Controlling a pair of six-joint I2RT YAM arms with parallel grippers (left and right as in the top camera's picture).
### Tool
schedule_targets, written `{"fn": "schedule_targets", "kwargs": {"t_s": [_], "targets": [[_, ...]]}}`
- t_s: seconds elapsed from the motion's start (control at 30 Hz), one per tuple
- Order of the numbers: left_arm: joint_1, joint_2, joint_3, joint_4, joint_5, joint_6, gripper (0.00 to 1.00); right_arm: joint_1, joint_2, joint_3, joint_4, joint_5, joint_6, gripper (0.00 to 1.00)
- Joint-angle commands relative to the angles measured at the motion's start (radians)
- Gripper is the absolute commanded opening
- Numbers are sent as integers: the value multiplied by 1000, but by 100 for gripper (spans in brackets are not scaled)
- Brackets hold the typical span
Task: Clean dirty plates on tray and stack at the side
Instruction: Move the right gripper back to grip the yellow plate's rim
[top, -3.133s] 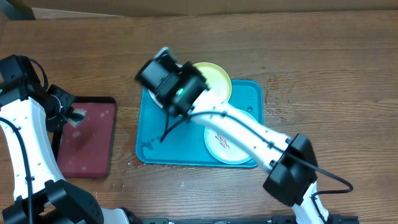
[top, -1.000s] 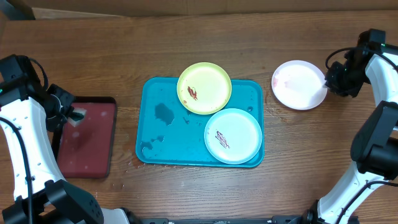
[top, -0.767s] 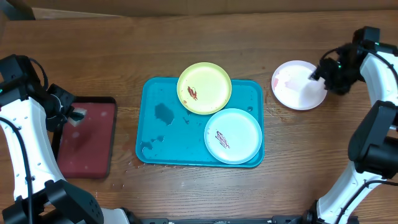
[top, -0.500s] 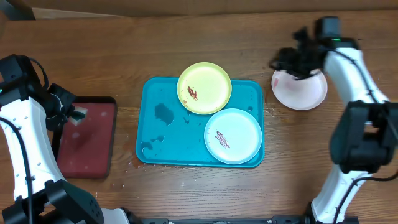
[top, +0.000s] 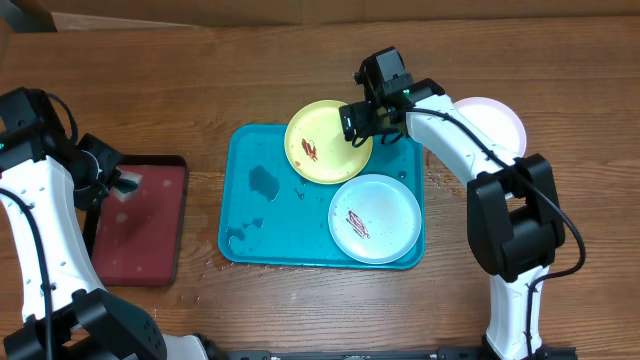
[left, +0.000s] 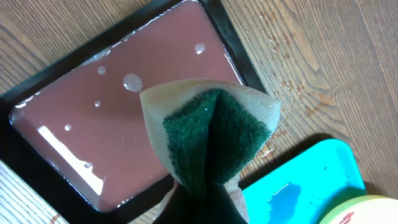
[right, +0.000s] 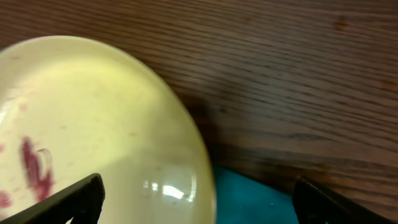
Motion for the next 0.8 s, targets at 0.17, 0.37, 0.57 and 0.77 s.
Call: {"fn": "schedule_targets", "kwargs": {"t_s": [0.17, 0.37, 0.57, 0.77], "targets": [[-8, -8, 3, 1, 11, 17, 4, -15, 47, -3, -16, 29, 26, 61], [-8, -8, 3, 2, 11, 17, 4, 5, 57, -3, -29, -18, 26, 51], [-8, -8, 3, 2, 11, 17, 4, 11, 57, -3, -31, -18, 27, 18], [-9, -8, 3, 9, 70, 31, 4, 12, 57, -3, -49, -27, 71, 4]]}}
